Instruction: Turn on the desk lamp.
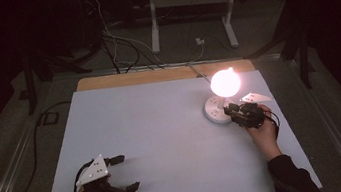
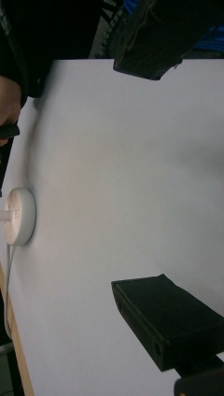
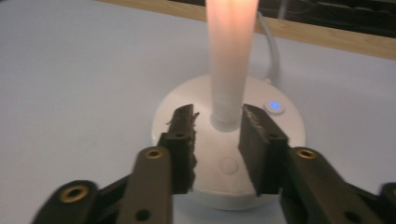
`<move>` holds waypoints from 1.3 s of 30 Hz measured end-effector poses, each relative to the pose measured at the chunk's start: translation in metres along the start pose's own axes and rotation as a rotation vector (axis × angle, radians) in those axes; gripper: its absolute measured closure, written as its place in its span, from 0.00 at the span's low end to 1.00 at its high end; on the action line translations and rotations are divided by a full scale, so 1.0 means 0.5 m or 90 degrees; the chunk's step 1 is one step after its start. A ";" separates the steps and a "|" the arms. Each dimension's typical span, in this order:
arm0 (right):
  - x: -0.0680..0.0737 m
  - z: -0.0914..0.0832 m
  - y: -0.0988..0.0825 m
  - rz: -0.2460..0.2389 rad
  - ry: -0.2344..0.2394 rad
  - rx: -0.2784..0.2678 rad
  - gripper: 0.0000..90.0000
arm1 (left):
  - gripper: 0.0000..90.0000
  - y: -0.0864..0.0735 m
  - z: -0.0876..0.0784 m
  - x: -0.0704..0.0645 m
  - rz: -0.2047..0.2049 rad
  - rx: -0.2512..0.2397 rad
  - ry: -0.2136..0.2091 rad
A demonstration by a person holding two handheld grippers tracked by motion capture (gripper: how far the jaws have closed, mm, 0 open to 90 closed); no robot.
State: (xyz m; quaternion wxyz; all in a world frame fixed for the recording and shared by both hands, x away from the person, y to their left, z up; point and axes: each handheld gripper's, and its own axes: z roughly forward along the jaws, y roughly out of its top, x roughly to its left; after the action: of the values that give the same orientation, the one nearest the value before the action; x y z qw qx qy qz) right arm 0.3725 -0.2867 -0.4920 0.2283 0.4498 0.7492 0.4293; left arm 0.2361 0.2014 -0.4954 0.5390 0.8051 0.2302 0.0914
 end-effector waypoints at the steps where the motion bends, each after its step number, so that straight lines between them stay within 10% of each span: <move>1: -0.001 -0.002 0.000 -0.001 0.009 -0.004 0.66 | 0.00 0.000 0.000 0.001 -0.002 -0.001 0.000; 12: 0.003 -0.030 0.015 0.028 0.032 0.003 0.32 | 0.00 0.000 0.001 0.001 -0.001 0.001 0.002; 20: 0.019 -0.045 0.022 -0.008 0.063 -0.009 0.01 | 0.00 0.000 0.000 0.002 -0.003 0.000 0.005; 39: 0.041 -0.085 -0.013 -0.023 0.096 -0.017 0.00 | 0.00 0.000 -0.003 0.001 -0.004 -0.005 0.001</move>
State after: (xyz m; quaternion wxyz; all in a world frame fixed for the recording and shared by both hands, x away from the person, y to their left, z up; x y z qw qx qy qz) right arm 0.3282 -0.2891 -0.4742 0.1846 0.3998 0.7665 0.4675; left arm 0.2360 0.2030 -0.4948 0.5422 0.8022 0.2326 0.0912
